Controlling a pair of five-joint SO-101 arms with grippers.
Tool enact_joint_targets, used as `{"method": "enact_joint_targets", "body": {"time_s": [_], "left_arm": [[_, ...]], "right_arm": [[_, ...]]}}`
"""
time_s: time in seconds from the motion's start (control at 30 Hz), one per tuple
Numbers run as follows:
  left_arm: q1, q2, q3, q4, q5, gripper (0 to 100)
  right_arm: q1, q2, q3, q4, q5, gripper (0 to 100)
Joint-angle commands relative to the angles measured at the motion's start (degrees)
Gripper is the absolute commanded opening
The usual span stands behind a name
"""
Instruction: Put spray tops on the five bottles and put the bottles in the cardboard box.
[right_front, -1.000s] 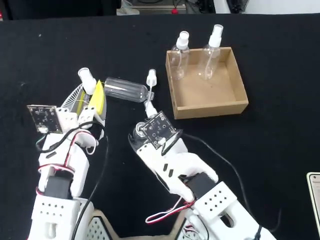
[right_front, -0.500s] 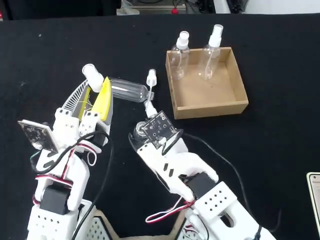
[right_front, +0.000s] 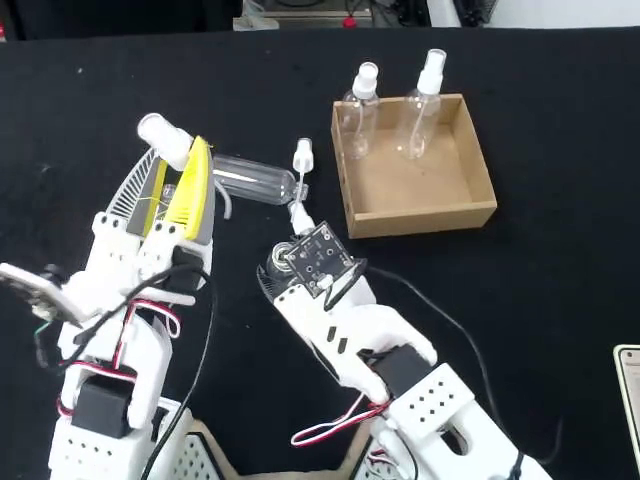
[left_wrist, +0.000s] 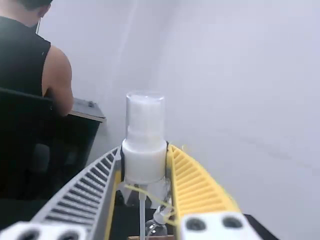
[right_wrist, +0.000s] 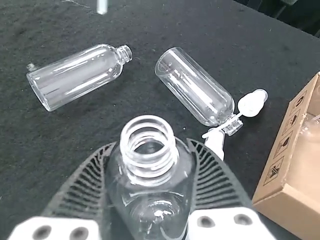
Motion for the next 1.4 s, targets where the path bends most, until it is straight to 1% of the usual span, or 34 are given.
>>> {"method": "enact_joint_targets", "body": {"time_s": [0.0,0.1,0.23,0.3,0.43,0.57,0.7,1.0,1.13,1.37], "left_arm": [[0.9,0.0,-4.0,-1.6,4.9,7],[1.2,0.1,-3.9,-1.6,5.4,7],[7.3,0.1,-3.4,-1.5,5.0,7],[9.2,0.1,-3.4,-1.5,5.0,7],[10.0,0.1,-3.4,-1.0,5.0,7],[11.7,0.1,-3.9,2.0,5.0,8],[12.4,0.0,-3.0,3.4,5.0,8],[11.8,0.0,-1.2,3.3,4.8,8],[11.8,0.0,0.0,3.2,0.9,7],[12.4,-0.4,3.9,3.1,0.4,8]], "right_arm": [[0.7,-1.2,-0.7,-1.7,0.0,7.5],[0.7,-1.2,-0.7,-2.4,0.0,7.5],[0.7,-1.2,0.0,-4.8,0.0,7.5],[0.7,-1.2,0.0,-4.7,0.0,7.5],[0.9,-1.2,0.0,-4.7,0.0,7.5],[0.8,-1.2,0.0,-4.7,0.0,7.5],[0.8,-1.2,0.0,-4.7,0.0,7.5],[1.0,-1.2,0.0,-4.7,0.0,7.5],[1.0,-1.2,0.0,-4.7,0.0,7.5],[1.0,-1.2,0.0,-4.7,0.0,7.5]]}}
